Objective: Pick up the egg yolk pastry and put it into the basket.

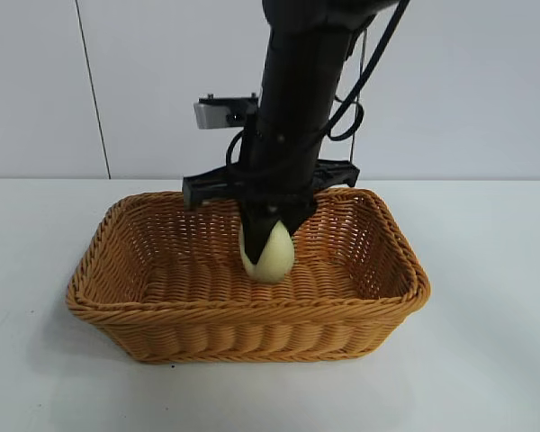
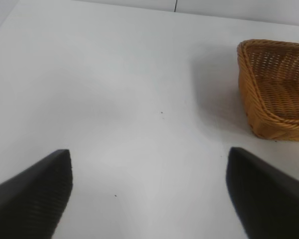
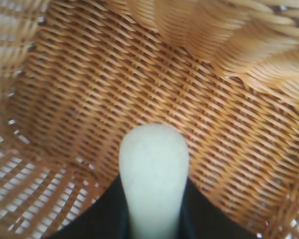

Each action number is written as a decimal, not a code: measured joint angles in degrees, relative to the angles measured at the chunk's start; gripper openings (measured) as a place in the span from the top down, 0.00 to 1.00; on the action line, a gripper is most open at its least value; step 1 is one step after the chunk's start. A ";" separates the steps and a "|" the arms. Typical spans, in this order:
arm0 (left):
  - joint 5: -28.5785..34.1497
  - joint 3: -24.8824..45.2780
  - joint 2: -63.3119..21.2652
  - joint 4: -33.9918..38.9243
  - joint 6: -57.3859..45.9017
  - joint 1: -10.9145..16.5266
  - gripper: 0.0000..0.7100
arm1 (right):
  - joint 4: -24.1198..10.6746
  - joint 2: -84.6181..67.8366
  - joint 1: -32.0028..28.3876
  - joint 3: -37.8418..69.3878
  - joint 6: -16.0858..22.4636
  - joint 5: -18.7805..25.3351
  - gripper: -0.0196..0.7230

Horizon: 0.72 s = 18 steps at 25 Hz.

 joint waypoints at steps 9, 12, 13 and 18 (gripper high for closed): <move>0.00 0.00 0.00 0.00 0.00 0.00 0.14 | -0.08 -1.48 0.00 -0.16 0.00 3.14 0.12; 0.00 0.00 0.00 0.00 0.00 0.00 0.14 | -0.68 -3.30 0.00 -2.14 0.00 5.36 0.12; 0.00 0.00 0.00 0.00 0.00 0.00 0.14 | -0.93 -3.89 0.00 -3.53 0.00 6.36 0.12; 0.00 0.00 0.00 0.00 0.00 0.00 0.14 | -3.41 -4.92 0.00 -13.38 0.00 14.12 0.12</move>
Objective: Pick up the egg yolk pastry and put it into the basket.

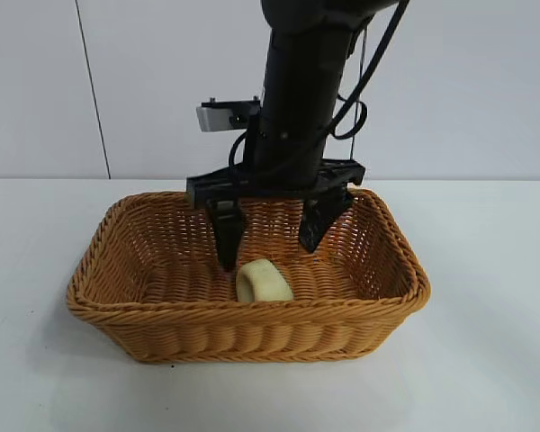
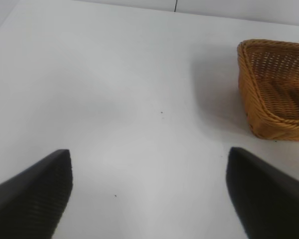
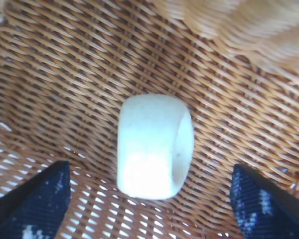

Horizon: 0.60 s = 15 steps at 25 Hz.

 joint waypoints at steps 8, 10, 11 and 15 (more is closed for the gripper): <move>0.00 0.00 0.00 0.00 0.00 0.00 0.14 | -3.24 0.00 -0.76 -5.92 0.97 1.36 0.12; 0.00 0.00 0.00 -0.07 0.00 0.00 0.14 | -3.94 0.00 -1.58 -5.92 1.20 1.42 0.12; 0.00 0.00 0.00 -0.07 0.00 0.00 0.14 | -4.25 0.00 -2.32 -5.92 1.34 1.42 0.12; -0.05 0.00 0.00 -0.07 0.00 0.00 0.14 | -4.75 0.00 -7.89 -5.92 1.33 1.42 0.12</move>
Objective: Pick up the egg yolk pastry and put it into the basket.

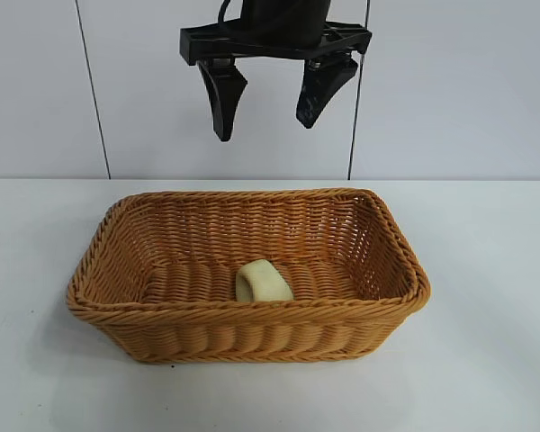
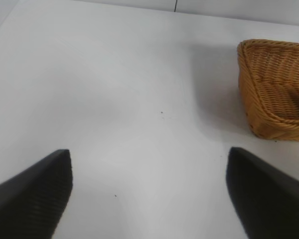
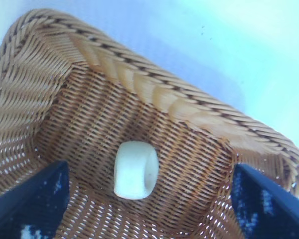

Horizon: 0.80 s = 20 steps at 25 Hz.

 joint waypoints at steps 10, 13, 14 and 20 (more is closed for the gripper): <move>0.00 0.00 0.00 0.00 0.00 0.00 0.14 | -0.92 0.00 -19.88 0.00 0.00 0.05 0.12; 0.00 0.00 0.00 0.00 0.00 0.00 0.14 | -1.09 0.00 -23.40 0.00 0.00 0.05 0.12; 0.00 0.00 0.00 0.00 0.00 0.00 0.14 | -1.09 0.00 -24.16 0.00 0.00 0.05 0.12; 0.00 0.00 0.00 0.00 0.00 0.00 0.14 | -0.39 0.00 -25.09 0.00 -0.40 0.17 0.12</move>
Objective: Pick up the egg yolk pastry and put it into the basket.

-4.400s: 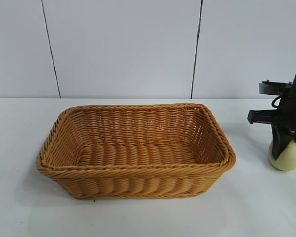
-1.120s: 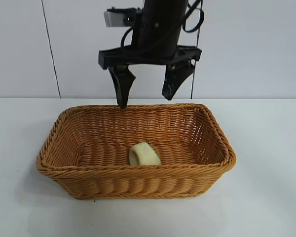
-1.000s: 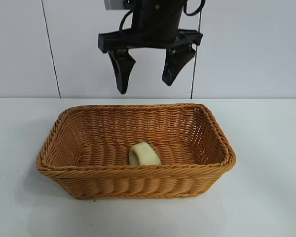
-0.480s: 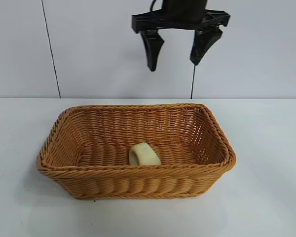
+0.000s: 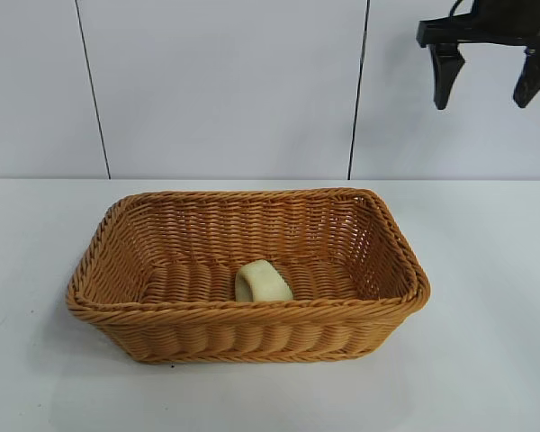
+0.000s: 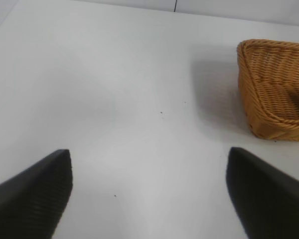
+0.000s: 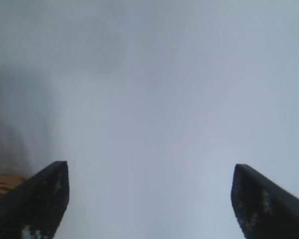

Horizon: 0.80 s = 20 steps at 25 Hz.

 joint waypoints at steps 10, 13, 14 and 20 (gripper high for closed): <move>0.00 0.00 0.00 0.00 0.00 0.00 0.14 | 1.24 -8.08 0.00 9.32 -0.20 -0.12 0.12; 0.00 0.00 0.00 0.00 0.00 0.00 0.14 | 1.24 -13.53 0.00 17.11 -1.13 -0.12 0.12; 0.00 0.00 0.00 0.00 0.00 0.00 0.14 | 1.24 -15.74 0.00 20.19 -1.36 -0.12 0.12; 0.00 0.00 0.00 0.00 0.00 0.00 0.14 | 1.24 -30.38 0.00 38.71 -2.48 0.04 0.12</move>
